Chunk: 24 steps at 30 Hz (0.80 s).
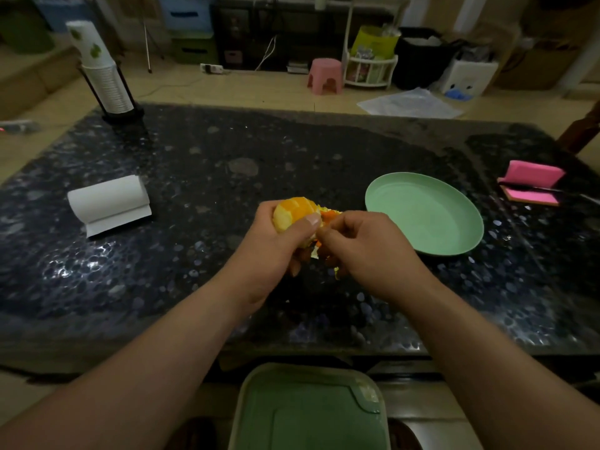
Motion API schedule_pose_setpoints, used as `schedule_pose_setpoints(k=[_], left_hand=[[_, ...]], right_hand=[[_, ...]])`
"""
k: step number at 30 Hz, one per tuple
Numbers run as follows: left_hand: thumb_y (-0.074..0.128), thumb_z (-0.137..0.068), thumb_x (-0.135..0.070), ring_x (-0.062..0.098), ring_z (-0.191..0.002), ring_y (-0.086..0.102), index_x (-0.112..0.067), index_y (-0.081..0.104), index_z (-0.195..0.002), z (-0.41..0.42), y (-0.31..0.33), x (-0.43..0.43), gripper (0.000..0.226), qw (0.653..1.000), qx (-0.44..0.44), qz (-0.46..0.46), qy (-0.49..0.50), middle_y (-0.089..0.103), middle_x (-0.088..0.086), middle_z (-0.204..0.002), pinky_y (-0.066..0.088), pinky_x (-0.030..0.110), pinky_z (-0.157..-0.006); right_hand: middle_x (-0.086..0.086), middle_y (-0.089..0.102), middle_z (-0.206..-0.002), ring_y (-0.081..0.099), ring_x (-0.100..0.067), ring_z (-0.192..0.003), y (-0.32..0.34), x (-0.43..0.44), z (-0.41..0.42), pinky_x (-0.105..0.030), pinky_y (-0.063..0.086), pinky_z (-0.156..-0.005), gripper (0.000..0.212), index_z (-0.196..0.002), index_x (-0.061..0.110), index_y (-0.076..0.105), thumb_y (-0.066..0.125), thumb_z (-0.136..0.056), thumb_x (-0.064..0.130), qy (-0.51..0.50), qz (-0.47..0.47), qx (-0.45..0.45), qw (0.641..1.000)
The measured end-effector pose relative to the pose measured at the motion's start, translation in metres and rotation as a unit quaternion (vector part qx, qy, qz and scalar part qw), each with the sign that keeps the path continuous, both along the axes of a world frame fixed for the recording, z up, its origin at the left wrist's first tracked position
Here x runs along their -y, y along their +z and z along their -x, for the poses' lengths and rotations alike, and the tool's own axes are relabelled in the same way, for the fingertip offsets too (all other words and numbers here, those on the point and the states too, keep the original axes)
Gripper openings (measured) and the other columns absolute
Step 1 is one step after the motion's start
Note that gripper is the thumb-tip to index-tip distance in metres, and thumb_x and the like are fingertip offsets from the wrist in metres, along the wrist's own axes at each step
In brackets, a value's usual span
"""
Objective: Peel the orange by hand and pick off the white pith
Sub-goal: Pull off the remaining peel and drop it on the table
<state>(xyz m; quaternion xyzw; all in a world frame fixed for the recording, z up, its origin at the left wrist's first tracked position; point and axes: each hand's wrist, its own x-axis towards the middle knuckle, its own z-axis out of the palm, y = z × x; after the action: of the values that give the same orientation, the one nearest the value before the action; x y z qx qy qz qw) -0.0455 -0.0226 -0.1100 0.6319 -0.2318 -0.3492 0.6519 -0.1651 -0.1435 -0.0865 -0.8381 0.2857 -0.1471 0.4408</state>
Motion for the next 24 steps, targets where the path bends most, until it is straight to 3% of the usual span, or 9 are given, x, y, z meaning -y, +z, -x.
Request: schedule_pose_setpoints(k=[5, 8, 11, 16, 21, 24], left_hand=[[0.073, -0.096, -0.046, 0.005, -0.082, 0.066, -0.036, 0.046, -0.131, 0.002, -0.001, -0.003, 0.045, 0.992, 0.121, -0.024, 0.006, 0.066, -0.004, -0.111, 0.052, 0.023, -0.066], [0.072, -0.096, -0.046, 0.008, -0.084, 0.065, -0.036, 0.047, -0.131, 0.003, 0.000, -0.003, 0.044, 0.990, 0.137, -0.012, 0.003, 0.066, -0.001, -0.110, 0.052, 0.026, -0.068], [0.072, -0.097, -0.042, 0.014, -0.076, 0.064, -0.031, 0.049, -0.131, 0.004, 0.003, -0.003, 0.042, 0.995, 0.098, 0.013, 0.001, 0.068, 0.004, -0.105, 0.054, 0.029, -0.061], [0.068, -0.099, -0.035, 0.018, -0.073, 0.062, -0.019, 0.053, -0.132, 0.004, 0.005, -0.001, 0.040, 0.998, -0.014, 0.054, -0.002, 0.070, 0.004, -0.095, 0.047, 0.029, -0.053], [0.070, -0.090, -0.040, 0.016, -0.066, 0.056, -0.010, 0.052, -0.136, 0.001, 0.009, -0.003, 0.058, 0.993, -0.090, 0.075, -0.031, 0.067, 0.004, -0.090, 0.042, 0.028, -0.050], [0.070, -0.095, -0.040, 0.015, -0.064, 0.055, -0.005, 0.053, -0.137, -0.001, 0.009, -0.006, 0.057, 0.988, -0.117, 0.088, -0.054, 0.065, 0.007, -0.093, 0.040, 0.025, -0.047]], right_hand=[[-0.005, 0.075, -0.070, 0.073, -0.028, -0.066, -0.001, -0.002, 0.000, -0.053, 0.061, -0.064, 0.024, -0.074, 0.016, 0.074, 0.067, -0.095, 0.025, -0.019, 0.013, 0.020, 1.000], [-0.006, 0.075, -0.071, 0.073, -0.029, -0.070, 0.000, -0.003, 0.001, -0.051, 0.062, -0.066, 0.018, -0.076, 0.017, 0.073, 0.070, -0.093, 0.023, -0.033, -0.009, 0.050, 0.998], [-0.008, 0.073, -0.072, 0.070, -0.030, -0.069, 0.000, -0.003, 0.002, -0.045, 0.060, -0.065, 0.017, -0.077, 0.016, 0.073, 0.071, -0.092, 0.025, -0.032, -0.027, 0.078, 0.996], [-0.014, 0.066, -0.068, 0.050, -0.009, -0.055, 0.001, -0.003, 0.004, -0.023, 0.043, -0.051, 0.016, -0.078, 0.011, 0.072, 0.072, -0.091, 0.021, -0.011, -0.047, 0.105, 0.993], [-0.020, 0.064, -0.068, 0.049, -0.011, -0.054, 0.002, -0.001, 0.006, -0.024, 0.041, -0.049, 0.016, -0.081, 0.007, 0.071, 0.073, -0.094, 0.015, 0.011, -0.068, 0.124, 0.990], [-0.020, 0.066, -0.070, 0.054, -0.014, -0.059, 0.001, 0.003, 0.006, -0.026, 0.045, -0.054, 0.015, -0.083, 0.005, 0.072, 0.073, -0.096, 0.012, 0.025, -0.077, 0.127, 0.989]])
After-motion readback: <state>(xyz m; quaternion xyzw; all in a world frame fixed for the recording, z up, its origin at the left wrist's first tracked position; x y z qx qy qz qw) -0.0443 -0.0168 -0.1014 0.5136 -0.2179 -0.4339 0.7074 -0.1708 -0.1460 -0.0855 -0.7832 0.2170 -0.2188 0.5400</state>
